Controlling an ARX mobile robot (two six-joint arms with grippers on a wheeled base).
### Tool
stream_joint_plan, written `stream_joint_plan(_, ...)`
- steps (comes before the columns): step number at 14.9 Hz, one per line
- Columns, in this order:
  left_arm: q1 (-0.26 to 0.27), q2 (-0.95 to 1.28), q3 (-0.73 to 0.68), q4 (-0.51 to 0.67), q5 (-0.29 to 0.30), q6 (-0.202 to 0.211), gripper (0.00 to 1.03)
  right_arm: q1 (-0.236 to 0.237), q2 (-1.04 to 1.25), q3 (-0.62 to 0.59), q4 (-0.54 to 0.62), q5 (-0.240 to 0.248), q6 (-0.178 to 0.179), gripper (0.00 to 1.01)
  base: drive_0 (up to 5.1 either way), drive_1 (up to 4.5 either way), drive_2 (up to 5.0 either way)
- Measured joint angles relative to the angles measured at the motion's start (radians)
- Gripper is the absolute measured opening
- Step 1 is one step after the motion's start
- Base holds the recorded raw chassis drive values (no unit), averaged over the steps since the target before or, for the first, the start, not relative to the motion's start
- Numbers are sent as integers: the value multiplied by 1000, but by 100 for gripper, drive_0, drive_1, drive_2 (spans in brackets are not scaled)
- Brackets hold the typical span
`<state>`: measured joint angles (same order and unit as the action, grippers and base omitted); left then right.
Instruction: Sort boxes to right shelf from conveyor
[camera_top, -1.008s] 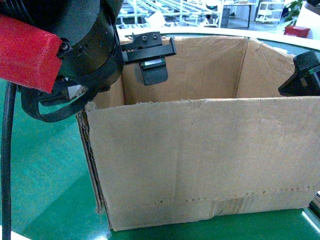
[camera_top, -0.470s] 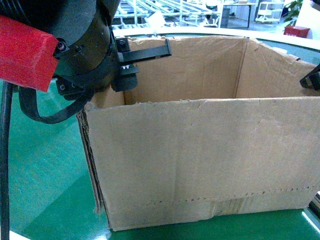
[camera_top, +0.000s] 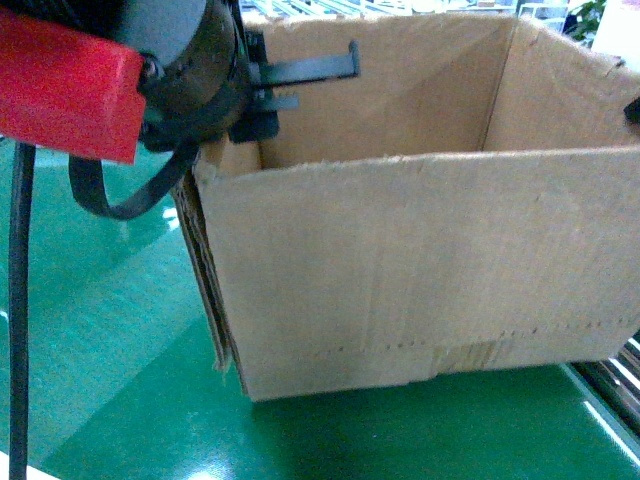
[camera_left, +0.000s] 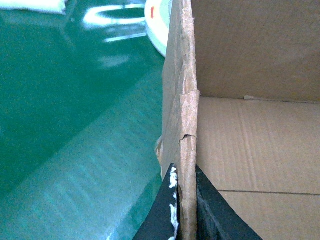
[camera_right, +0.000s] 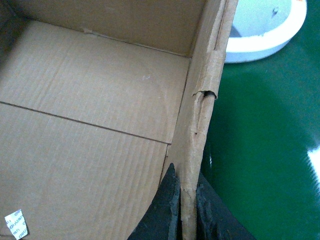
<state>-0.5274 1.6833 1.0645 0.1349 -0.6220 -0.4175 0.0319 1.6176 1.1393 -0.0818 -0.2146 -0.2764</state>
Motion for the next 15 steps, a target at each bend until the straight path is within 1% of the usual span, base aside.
stream_joint_plan(1, 2, -37, -3, 42, -8, 53, 3, 1, -26, 24, 6, -8, 18, 2, 0, 0, 0)
stream_joint_plan(2, 7, -67, -5, 69, -11, 88, 3, 4, -47, 41, 4, -19, 28, 2, 0, 0, 0)
stream_joint_plan(3, 13, -108, -8, 97, -7, 132, 3, 12, -72, 60, 6, -23, 44, 2, 0, 0, 0)
stream_joint_plan(4, 18, -148, -13, 116, -3, 166, 3, 18, -95, 77, -1, -32, 60, 2, 0, 0, 0)
stream_joint_plan(6, 26, -202, -33, 182, -3, 251, 3, 30, -129, 83, 4, -36, 77, 2, 0, 0, 0)
stream_joint_plan(7, 26, -212, -38, 209, -5, 278, 3, 33, -137, 83, 26, -38, 77, 2, 0, 0, 0)
stream_joint_plan(8, 26, -220, -38, 227, -8, 297, 3, 31, -149, 82, 64, -39, 77, 2, 0, 0, 0)
stream_joint_plan(9, 26, -225, -38, 234, -10, 303, 3, 31, -162, 82, 87, -40, 77, 2, 0, 0, 0)
stream_joint_plan(12, 27, -227, -38, 231, -10, 312, 3, 32, -171, 82, 82, -40, 76, 2, 0, 0, 0)
stream_joint_plan(15, 27, -227, -38, 231, -10, 313, 3, 31, -171, 82, 82, -40, 77, 2, 0, 0, 0)
